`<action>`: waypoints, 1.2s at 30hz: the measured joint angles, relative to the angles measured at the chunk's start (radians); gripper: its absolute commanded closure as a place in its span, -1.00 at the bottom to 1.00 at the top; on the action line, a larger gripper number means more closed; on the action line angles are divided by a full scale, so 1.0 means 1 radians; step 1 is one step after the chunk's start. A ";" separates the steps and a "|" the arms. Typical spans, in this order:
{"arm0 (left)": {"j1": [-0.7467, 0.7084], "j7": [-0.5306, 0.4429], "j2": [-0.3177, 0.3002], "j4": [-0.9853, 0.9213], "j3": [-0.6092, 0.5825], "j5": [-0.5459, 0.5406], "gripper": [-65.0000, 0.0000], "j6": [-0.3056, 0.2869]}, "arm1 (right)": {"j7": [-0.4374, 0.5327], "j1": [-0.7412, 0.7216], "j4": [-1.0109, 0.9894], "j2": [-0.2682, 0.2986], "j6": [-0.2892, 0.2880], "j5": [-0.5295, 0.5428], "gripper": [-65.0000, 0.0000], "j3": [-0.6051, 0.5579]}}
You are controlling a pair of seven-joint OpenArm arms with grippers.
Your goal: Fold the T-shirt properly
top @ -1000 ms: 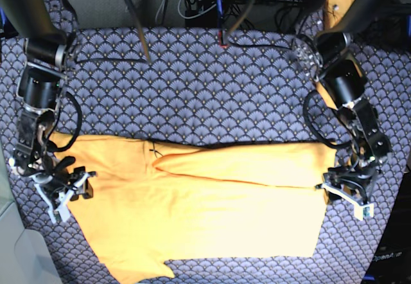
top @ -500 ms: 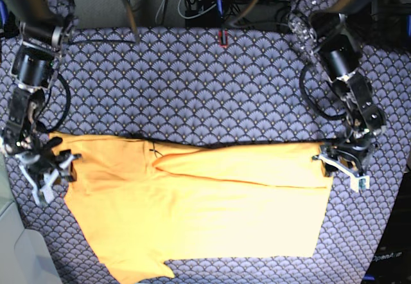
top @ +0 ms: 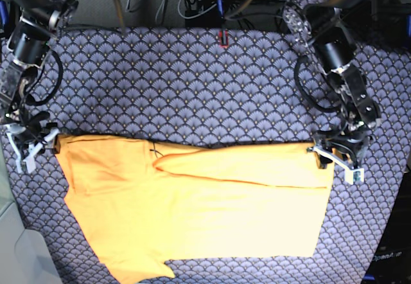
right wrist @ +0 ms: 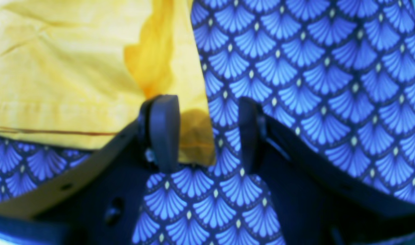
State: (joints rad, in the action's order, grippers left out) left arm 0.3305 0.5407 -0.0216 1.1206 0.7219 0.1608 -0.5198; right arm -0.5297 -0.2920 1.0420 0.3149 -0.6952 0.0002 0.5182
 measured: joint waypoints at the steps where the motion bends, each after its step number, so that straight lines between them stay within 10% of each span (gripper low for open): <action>1: 0.000 0.000 0.000 0.000 0.000 0.000 0.07 0.000 | 0.000 0.005 0.000 0.000 0.000 -0.001 0.10 0.000; 16: -0.025 0.000 0.002 0.000 0.090 0.000 0.07 0.001 | 0.031 0.004 -0.095 -0.027 0.004 0.015 0.12 0.001; 24: -0.027 0.001 0.000 0.000 0.108 0.000 0.07 0.000 | 0.030 0.005 -0.095 -0.035 0.003 0.020 0.97 0.001; 36: -0.010 0.000 0.000 -0.008 0.131 0.000 0.07 0.000 | 0.029 0.005 -0.095 -0.035 0.003 0.023 1.00 0.000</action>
State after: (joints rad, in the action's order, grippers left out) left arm 0.3202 0.5411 -0.0216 1.1126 0.8528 0.1608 -0.5201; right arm -0.5007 -0.2867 0.9470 0.2794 -0.6918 0.0227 0.5179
